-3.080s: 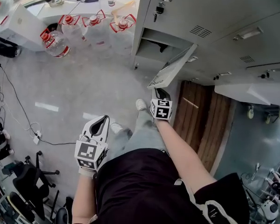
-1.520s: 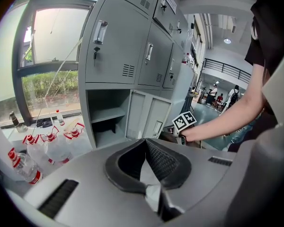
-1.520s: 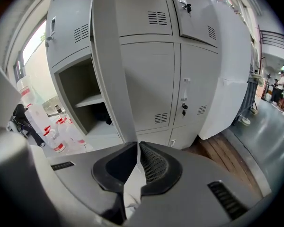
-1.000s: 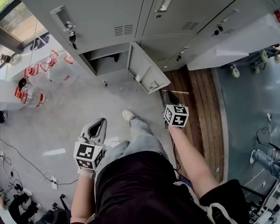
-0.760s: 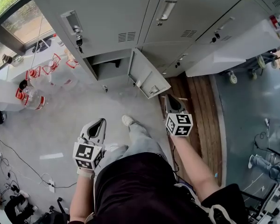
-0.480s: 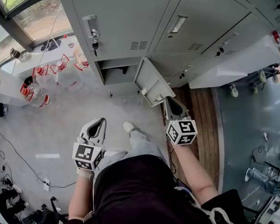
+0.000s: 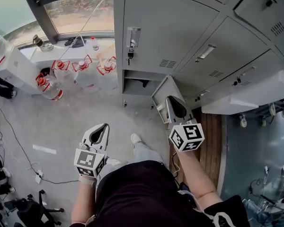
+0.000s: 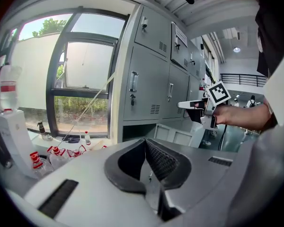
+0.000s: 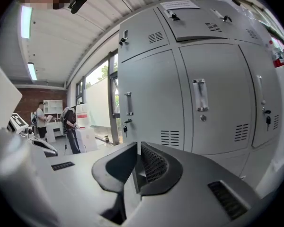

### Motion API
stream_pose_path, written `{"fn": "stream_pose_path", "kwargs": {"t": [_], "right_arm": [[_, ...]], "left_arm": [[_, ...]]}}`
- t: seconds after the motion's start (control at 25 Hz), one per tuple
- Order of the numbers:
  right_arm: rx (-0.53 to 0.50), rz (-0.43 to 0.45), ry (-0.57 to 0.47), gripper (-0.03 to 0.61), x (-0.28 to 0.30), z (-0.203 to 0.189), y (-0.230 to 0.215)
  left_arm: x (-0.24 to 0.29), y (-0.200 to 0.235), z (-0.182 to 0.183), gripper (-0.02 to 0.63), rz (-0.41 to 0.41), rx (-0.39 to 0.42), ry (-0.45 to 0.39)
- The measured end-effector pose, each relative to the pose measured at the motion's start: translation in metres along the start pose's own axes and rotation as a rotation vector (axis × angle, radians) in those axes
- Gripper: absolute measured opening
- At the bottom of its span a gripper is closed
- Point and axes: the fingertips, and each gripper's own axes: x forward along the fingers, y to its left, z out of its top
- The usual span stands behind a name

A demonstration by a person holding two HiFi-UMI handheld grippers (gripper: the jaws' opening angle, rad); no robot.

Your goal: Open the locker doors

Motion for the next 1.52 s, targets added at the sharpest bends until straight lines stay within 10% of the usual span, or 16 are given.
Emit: {"fn": "stream_pose_path", "kwargs": {"t": [0.6, 1.52], "right_arm": [[-0.096, 0.195, -0.110, 0.048, 0.107, 0.088, 0.076], [-0.110, 0.193, -0.145, 0.163, 0.213, 0.140, 0.087]], "left_arm": [[-0.053, 0.050, 0.001, 0.018, 0.208, -0.040, -0.027], [-0.049, 0.089, 0.003, 0.018, 0.356, -0.093, -0.032]]}}
